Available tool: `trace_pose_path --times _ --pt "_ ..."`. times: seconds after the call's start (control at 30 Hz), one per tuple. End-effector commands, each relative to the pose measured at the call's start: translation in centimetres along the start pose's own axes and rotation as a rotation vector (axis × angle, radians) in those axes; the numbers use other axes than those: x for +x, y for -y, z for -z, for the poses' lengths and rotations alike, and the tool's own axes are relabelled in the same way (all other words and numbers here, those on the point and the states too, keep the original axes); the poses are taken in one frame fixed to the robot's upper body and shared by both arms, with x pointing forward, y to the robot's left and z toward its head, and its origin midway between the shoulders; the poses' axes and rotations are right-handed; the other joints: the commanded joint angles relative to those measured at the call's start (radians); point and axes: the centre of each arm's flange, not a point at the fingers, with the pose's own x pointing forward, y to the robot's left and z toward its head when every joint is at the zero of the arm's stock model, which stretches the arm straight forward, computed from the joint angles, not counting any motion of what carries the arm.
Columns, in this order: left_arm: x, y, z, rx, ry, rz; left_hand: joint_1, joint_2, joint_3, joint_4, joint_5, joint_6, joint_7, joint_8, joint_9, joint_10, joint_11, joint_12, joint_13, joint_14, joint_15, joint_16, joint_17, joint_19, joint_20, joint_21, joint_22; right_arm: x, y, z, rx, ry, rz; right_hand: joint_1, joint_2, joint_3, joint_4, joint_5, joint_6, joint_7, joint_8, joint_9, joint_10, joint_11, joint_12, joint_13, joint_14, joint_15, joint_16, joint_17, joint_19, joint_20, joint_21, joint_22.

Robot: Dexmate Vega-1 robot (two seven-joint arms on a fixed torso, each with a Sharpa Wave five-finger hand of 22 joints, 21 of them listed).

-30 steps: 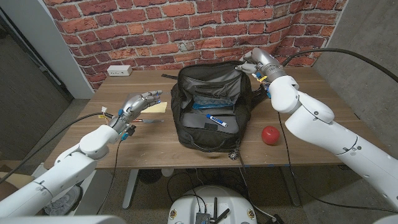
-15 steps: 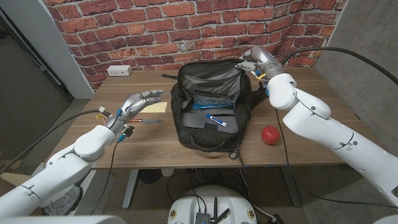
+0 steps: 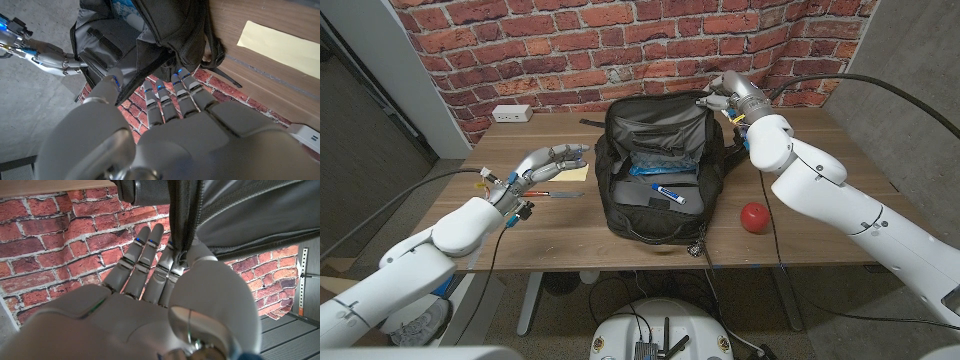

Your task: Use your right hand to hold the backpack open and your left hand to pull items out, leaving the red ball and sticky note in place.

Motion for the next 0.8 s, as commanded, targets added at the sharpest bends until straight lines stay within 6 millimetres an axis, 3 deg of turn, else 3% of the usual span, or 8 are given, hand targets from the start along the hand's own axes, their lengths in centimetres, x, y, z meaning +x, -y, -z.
trace_pose_path --times 0.03,0.17,0.27,0.8 --pt "-0.1 0.6 -2.4 0.144 0.033 0.071 0.019 -0.005 -0.007 0.002 0.002 0.001 -0.014 -0.006 0.001 0.015 -0.001 0.004 0.001 0.017 -0.136 0.005 0.000 0.007 -0.095 -0.001 0.002 0.6 -0.4 -0.2 0.013 0.013 0.001 0.023 0.023 -0.004 0.002 0.003 0.016 -0.009 -0.004 0.003 0.003 0.007 -0.004 0.002 0.012 -0.126 -0.005 0.003 0.014 -0.128 0.006 0.005" --pt "0.4 0.8 -3.1 0.202 0.055 0.100 0.027 -0.008 -0.010 0.002 0.002 0.000 -0.010 -0.008 0.001 0.019 -0.001 0.004 0.001 0.021 -0.140 0.005 0.000 0.008 -0.095 -0.001 0.002 0.6 -0.4 -0.2 0.018 0.017 0.005 0.023 0.023 -0.005 0.002 0.004 0.016 -0.008 -0.006 0.003 0.002 0.008 -0.004 0.002 0.013 -0.126 -0.006 0.004 0.015 -0.128 0.007 0.005" --pt "1.0 0.9 -3.8 0.237 0.083 0.129 0.044 -0.016 -0.017 0.004 0.001 0.013 0.009 -0.006 0.001 0.026 -0.003 0.002 0.001 0.030 -0.144 0.005 0.000 0.006 -0.096 -0.002 0.002 0.7 -0.4 -0.2 0.023 0.020 0.008 0.024 0.023 -0.006 0.003 0.004 0.016 -0.008 -0.007 0.003 0.001 0.009 -0.005 0.003 0.014 -0.126 -0.006 0.005 0.015 -0.128 0.008 0.005" --pt "4.0 1.9 -6.7 0.364 0.177 0.251 0.073 -0.026 -0.030 0.006 0.001 0.017 0.018 -0.011 -0.001 0.031 -0.005 -0.004 0.000 0.036 -0.152 0.002 0.001 0.009 -0.102 -0.002 0.003 1.5 -0.2 0.1 0.032 0.042 0.030 0.028 0.025 -0.010 0.004 0.006 0.017 -0.006 -0.015 0.004 0.002 0.009 -0.006 0.007 0.025 -0.126 -0.005 0.010 0.019 -0.127 0.014 0.005"
